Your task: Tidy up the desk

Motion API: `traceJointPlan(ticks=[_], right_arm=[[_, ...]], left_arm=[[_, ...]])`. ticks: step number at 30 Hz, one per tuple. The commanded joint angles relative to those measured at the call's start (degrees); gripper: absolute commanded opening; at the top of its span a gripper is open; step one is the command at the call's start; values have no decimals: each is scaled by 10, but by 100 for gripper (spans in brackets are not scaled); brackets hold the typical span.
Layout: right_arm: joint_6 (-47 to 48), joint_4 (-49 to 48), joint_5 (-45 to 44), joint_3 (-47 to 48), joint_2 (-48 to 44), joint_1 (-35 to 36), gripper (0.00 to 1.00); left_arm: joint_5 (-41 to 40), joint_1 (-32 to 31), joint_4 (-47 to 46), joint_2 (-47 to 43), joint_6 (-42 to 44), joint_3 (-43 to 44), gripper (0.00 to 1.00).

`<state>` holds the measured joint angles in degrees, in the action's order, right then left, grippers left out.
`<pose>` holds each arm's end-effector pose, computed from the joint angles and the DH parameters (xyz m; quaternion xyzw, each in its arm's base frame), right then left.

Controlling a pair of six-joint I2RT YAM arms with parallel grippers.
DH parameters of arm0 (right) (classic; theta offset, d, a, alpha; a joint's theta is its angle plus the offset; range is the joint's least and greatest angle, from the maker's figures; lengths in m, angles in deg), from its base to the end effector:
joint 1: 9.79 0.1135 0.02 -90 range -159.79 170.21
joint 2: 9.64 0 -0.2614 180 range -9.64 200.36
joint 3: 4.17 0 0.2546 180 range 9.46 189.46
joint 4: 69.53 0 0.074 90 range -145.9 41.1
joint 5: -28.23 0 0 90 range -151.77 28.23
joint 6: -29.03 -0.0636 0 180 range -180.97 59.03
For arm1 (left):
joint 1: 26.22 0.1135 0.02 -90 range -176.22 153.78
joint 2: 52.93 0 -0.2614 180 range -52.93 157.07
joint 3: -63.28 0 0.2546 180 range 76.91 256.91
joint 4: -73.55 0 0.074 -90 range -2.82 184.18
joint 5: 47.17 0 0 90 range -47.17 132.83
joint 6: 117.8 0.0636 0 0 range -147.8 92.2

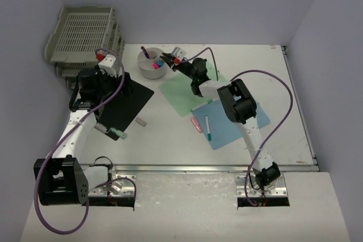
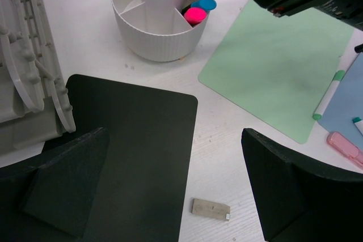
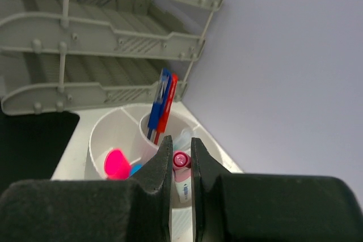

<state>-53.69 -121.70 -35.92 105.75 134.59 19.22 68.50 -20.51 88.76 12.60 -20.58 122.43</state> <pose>0.4827 0.2994 0.1630 -0.3505 0.4890 0.2778 0.7489 0.2882 0.0011 0.2748 0.1355 0.8047 -0.1208 0.5653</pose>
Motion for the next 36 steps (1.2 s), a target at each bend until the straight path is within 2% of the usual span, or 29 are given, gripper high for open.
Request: traceJointPlan(ticks=[1,18,28,36], right_arm=[[-30,-61,-20,10,-73,-1,0],[-40,-64,-52,95,-16,-2,0],[-39,-55,-46,109,29,-3,0],[-42,-49,-42,74,23,-3,0]], left_arm=[[6,6,-18,-22,0,16,100],[1,6,-18,-16,9,15,100],[-2,6,-18,-15,16,8,100],[-2,6,-18,-10,16,5,100]])
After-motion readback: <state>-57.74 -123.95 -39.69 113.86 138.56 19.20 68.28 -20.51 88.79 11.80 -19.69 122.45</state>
